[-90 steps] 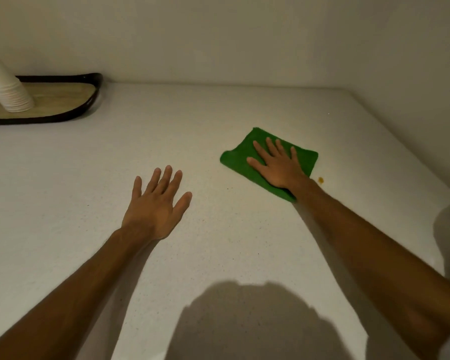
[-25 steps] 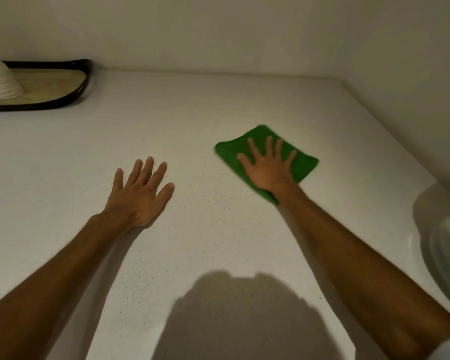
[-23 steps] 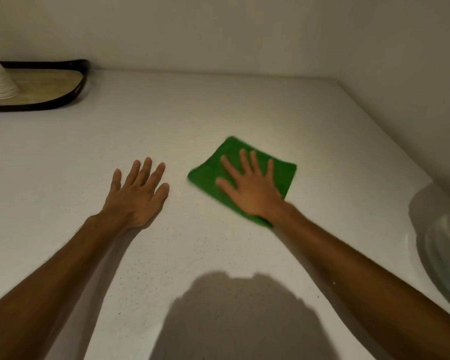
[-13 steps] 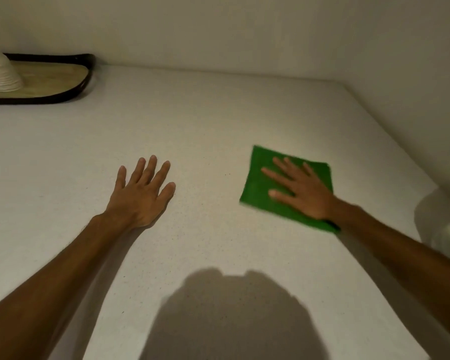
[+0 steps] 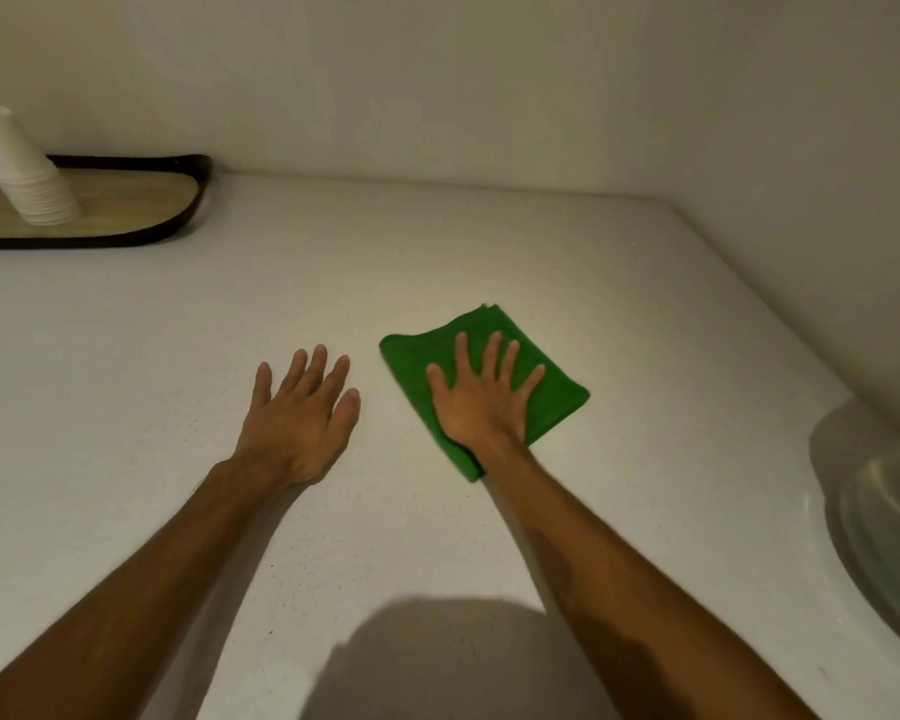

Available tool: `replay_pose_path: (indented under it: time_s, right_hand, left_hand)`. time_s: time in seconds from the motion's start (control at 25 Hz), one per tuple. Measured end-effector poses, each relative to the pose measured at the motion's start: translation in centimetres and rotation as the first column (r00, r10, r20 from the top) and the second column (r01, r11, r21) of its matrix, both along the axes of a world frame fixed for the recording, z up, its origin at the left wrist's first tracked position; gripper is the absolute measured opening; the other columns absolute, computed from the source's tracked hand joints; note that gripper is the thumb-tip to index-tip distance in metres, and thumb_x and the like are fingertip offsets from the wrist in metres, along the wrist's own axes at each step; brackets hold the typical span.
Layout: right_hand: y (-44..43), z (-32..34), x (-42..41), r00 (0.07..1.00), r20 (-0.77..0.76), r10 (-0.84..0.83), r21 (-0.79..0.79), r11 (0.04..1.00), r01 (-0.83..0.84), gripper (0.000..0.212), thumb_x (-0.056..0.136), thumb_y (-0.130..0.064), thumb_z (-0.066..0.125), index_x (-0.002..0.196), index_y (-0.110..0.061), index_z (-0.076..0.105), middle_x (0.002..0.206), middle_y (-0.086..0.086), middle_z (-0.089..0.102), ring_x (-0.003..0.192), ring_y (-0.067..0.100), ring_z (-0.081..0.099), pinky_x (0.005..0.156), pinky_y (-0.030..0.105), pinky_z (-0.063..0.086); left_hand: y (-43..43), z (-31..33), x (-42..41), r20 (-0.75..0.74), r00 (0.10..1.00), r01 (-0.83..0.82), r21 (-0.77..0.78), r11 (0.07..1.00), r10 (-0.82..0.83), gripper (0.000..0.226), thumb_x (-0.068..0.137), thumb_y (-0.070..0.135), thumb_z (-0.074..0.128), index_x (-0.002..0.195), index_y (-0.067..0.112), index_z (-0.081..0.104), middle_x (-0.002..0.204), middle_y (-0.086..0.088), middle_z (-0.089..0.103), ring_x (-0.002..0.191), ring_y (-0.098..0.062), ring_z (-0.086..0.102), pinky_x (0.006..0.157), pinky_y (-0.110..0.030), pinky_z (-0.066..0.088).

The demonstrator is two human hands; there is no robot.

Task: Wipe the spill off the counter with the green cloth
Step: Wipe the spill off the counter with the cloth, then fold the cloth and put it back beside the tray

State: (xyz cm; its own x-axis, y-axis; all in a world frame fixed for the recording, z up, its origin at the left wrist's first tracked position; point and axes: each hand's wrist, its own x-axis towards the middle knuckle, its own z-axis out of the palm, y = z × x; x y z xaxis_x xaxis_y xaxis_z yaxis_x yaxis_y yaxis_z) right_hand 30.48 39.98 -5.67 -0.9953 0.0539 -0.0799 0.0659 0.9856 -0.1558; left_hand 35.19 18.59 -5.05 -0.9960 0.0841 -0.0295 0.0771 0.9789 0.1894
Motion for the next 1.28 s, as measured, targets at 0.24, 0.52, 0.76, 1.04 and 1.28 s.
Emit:
replay_pose_path:
  time_s: [0.24, 0.52, 0.76, 1.04, 1.28]
  right_hand:
    - [-4.3, 1.3, 4.4, 0.993, 0.121, -0.003, -0.188, 0.982, 0.026, 0.087, 0.099, -0.071, 0.02, 0.164, -0.022, -0.009, 0.168, 0.018, -0.022, 0.153, 0.032, -0.027, 0.114, 0.064, -0.026]
    - [2.6, 4.3, 4.0, 0.985, -0.091, -0.144, -0.252, 0.96, 0.117, 0.047, 0.094, -0.04, 0.061, 0.133, -0.015, 0.055, 0.138, 0.01, 0.05, 0.128, 0.029, 0.046, 0.106, 0.048, 0.037]
    - [4.9, 5.1, 2.0, 0.985, 0.055, -0.165, -0.286, 0.942, 0.174, 0.015, 0.088, -0.023, 0.07, 0.093, -0.01, 0.065, 0.091, 0.004, 0.061, 0.086, 0.025, 0.062, 0.067, 0.032, 0.048]
    - [5.4, 6.6, 0.9, 0.992, 0.121, 0.024, -0.436, 0.899, 0.031, 0.047, 0.091, -0.004, 0.065, 0.132, -0.021, 0.052, 0.111, 0.007, 0.061, 0.096, 0.028, 0.064, 0.08, 0.043, 0.058]
    - [6.0, 6.5, 0.3, 0.989, 0.059, 0.138, -0.449, 0.888, -0.097, 0.048, 0.09, 0.008, 0.059, 0.129, -0.016, 0.071, 0.143, 0.009, 0.061, 0.127, 0.029, 0.06, 0.103, 0.04, 0.053]
  left_hand:
    - [1.0, 0.7, 2.9, -0.115, 0.993, 0.006, 0.157, 0.988, 0.012, 0.078, 0.091, 0.059, 0.0, 0.144, 0.022, 0.043, 0.16, -0.014, 0.025, 0.151, -0.028, 0.009, 0.118, -0.055, 0.012]
    - [3.2, 1.9, 2.9, -0.149, 0.987, 0.009, 0.405, 0.914, 0.057, 0.04, 0.091, 0.036, 0.055, 0.128, 0.021, 0.059, 0.129, -0.011, 0.061, 0.129, -0.033, 0.046, 0.102, -0.04, 0.036]
    - [5.2, 3.3, 3.0, -0.086, 0.988, -0.06, 0.544, 0.837, 0.127, 0.066, 0.081, 0.016, 0.069, 0.14, 0.015, 0.04, 0.101, -0.004, 0.06, 0.088, -0.025, 0.061, 0.072, -0.033, 0.047]
    - [6.6, 4.1, 2.9, 0.059, 0.985, -0.172, 0.433, 0.885, 0.163, 0.059, 0.075, 0.017, 0.08, 0.13, 0.009, 0.058, 0.121, -0.013, 0.054, 0.094, -0.017, 0.049, 0.078, -0.023, 0.04]
    - [6.6, 5.3, 2.6, 0.02, 0.987, -0.155, 0.4, 0.903, 0.161, 0.051, 0.074, 0.008, 0.079, 0.121, 0.002, 0.062, 0.119, -0.014, 0.054, 0.095, -0.018, 0.049, 0.078, -0.025, 0.039]
